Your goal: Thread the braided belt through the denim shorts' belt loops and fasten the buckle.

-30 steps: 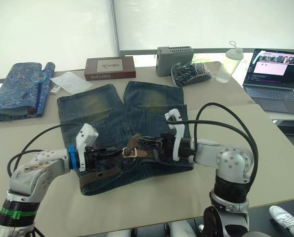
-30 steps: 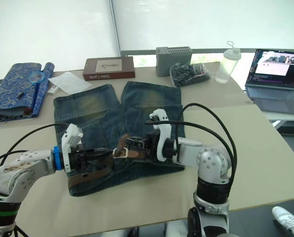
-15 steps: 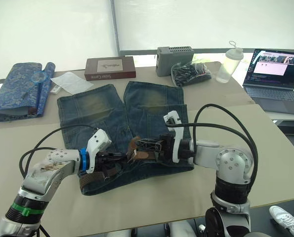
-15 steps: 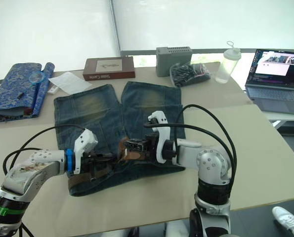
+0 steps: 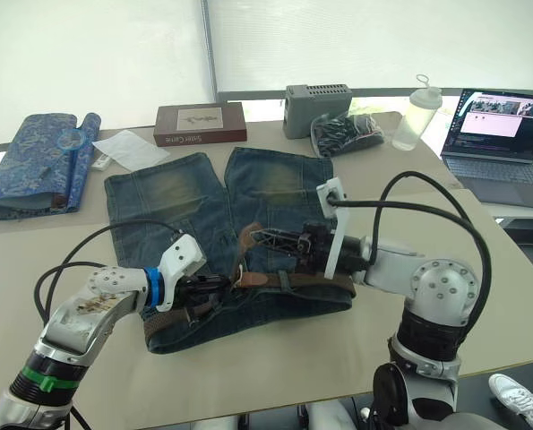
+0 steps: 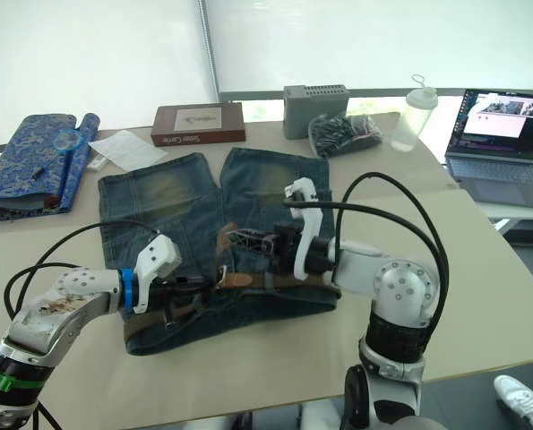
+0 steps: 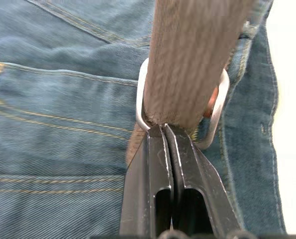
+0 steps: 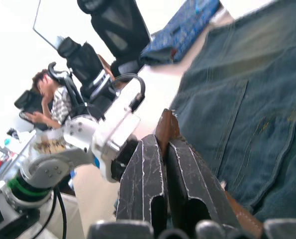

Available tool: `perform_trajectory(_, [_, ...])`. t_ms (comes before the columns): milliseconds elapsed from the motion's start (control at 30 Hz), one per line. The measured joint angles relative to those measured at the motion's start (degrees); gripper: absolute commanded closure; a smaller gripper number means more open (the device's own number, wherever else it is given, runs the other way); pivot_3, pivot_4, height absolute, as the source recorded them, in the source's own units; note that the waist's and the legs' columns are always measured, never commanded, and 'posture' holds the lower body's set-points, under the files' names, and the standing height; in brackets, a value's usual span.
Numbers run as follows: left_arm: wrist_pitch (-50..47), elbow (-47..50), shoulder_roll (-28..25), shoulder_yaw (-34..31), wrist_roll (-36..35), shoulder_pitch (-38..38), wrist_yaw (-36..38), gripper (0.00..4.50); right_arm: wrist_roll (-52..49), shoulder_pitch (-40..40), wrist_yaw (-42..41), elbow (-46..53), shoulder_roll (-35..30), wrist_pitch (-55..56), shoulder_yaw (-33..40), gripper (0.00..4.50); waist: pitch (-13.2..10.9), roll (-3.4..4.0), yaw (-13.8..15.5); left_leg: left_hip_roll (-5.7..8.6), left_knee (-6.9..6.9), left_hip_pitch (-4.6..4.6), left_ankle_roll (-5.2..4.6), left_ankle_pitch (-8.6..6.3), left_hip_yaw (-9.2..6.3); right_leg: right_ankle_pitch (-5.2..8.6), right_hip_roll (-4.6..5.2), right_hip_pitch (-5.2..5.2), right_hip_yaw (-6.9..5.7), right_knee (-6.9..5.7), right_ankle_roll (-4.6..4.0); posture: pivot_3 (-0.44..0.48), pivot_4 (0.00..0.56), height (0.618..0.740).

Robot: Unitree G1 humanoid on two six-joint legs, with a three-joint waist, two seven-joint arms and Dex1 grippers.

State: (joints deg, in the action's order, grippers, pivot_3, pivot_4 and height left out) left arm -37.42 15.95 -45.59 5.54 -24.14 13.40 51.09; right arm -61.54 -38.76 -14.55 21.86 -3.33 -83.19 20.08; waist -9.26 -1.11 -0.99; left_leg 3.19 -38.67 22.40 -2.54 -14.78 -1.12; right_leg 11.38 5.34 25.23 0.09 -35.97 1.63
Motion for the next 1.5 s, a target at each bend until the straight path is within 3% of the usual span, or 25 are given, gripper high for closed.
perform_trajectory(100, [0.0, -1.8, -0.5, 0.3, 1.3, -2.3, -0.3, 4.38, -5.3, -2.7, 1.6, 0.0, -0.3, 3.6, 3.6, 4.50, 0.0, -0.02, -0.2, -0.03, 0.09, -0.03, -0.01, 0.00, 0.00, 0.00, -0.02, 0.00, 0.00, 0.01, 0.00, 0.000, 0.150, 0.740])
perform_trajectory(367, [0.2, -3.2, -0.5, -2.8, 1.2, -2.9, -0.3, 4.38, -16.4, -3.0, 8.8, -2.7, -2.7, 8.8, 2.6, 4.50, 0.0, 0.02, -0.1, -0.02, 0.09, -0.03, -0.03, -0.01, 0.07, 0.00, 0.04, 0.00, 0.05, 0.04, 0.00, 0.000, 0.150, 0.740])
perform_trajectory(433, [-0.2, -3.3, 1.3, -5.1, -1.0, -3.4, -0.2, 4.38, -17.0, -2.8, 9.3, -2.7, -4.2, 9.8, 1.5, 4.50, 0.0, 0.02, -0.1, -0.03, 0.08, 0.00, -0.03, -0.01, 0.06, 0.00, 0.04, 0.01, 0.04, 0.06, 0.00, 0.000, 0.150, 0.740])
perform_trajectory(533, [-6.7, -1.8, 4.9, -13.8, -13.0, -2.4, -0.5, 4.38, -16.3, -0.9, 8.9, -1.3, -7.9, 10.2, -3.4, 4.50, 0.0, -0.04, 0.0, -0.07, -0.05, 0.12, -0.04, -0.01, 0.01, 0.00, 0.04, 0.04, -0.04, 0.03, 0.01, 0.000, 0.150, 0.740])
perform_trajectory(633, [-11.7, 3.1, 3.7, -20.2, -21.8, 1.0, -1.6, 3.50, -13.2, 1.5, 8.7, -0.7, -10.6, 9.6, -9.8, 4.50, -0.1, -0.10, 0.0, -0.08, -0.14, 0.12, -0.04, -0.01, 0.00, 0.00, 0.03, -0.02, -0.07, 0.05, 0.01, 0.000, 0.150, 0.740])
perform_trajectory(733, [-12.7, 10.0, 1.9, -20.2, -23.6, 2.3, -2.6, 2.18, -12.9, 2.0, 9.2, -2.1, -10.1, 10.1, -11.7, 4.50, -0.1, -0.08, 0.0, 0.01, -0.13, 0.05, -0.08, -0.04, 0.07, -0.01, 0.05, -0.07, 0.04, 0.03, 0.04, 0.000, 0.150, 0.740])
perform_trajectory(767, [-12.3, 12.2, 1.9, -18.7, -22.8, 2.3, -3.4, 1.67, -12.8, 1.8, 9.7, -2.6, -10.1, 10.3, -12.2, 4.50, -0.1, -0.09, 0.0, 0.01, -0.13, 0.03, -0.09, -0.04, 0.06, -0.01, 0.04, -0.10, 0.03, 0.05, 0.04, 0.000, 0.150, 0.740])
perform_trajectory(900, [-6.5, 16.7, 1.8, -13.0, -14.6, 2.0, -6.4, 1.67, -12.9, 1.6, 11.3, -4.7, -9.4, 10.4, -12.9, 4.50, -0.1, -0.09, 0.2, 0.00, -0.11, 0.03, -0.09, -0.04, 0.07, -0.01, 0.02, -0.09, 0.05, 0.05, 0.03, 0.000, 0.150, 0.740])
perform_trajectory(1133, [9.8, 16.4, 4.0, -2.9, 7.7, 1.5, -15.5, 1.67, -14.3, 0.7, 14.8, -7.5, -8.2, 10.4, -14.0, 4.50, -0.1, -0.09, 0.2, -0.01, -0.08, 0.05, -0.09, -0.04, 0.08, -0.01, 0.02, -0.07, 0.07, 0.09, 0.03, 0.000, 0.150, 0.740])
perform_trajectory(1333, [22.1, 15.4, 5.4, -0.1, 20.1, -2.0, -20.2, 1.67, -17.4, 0.6, 19.4, -10.7, -7.2, 10.5, -13.1, 4.50, -0.1, -0.09, 0.2, -0.03, -0.04, 0.10, -0.10, -0.05, 0.09, -0.01, 0.04, 0.00, 0.09, 0.10, 0.03, 0.000, 0.150, 0.740])
perform_trajectory(1500, [26.3, 15.1, 6.3, 0.0, 25.0, -3.2, -21.5, 1.67, -19.8, 0.6, 21.9, -11.4, -7.1, 10.9, -12.8, 4.50, -0.1, -0.09, 0.2, -0.03, -0.06, 0.11, -0.10, -0.05, 0.09, -0.01, 0.04, -0.02, 0.07, 0.09, 0.03, 0.000, 0.150, 0.740])
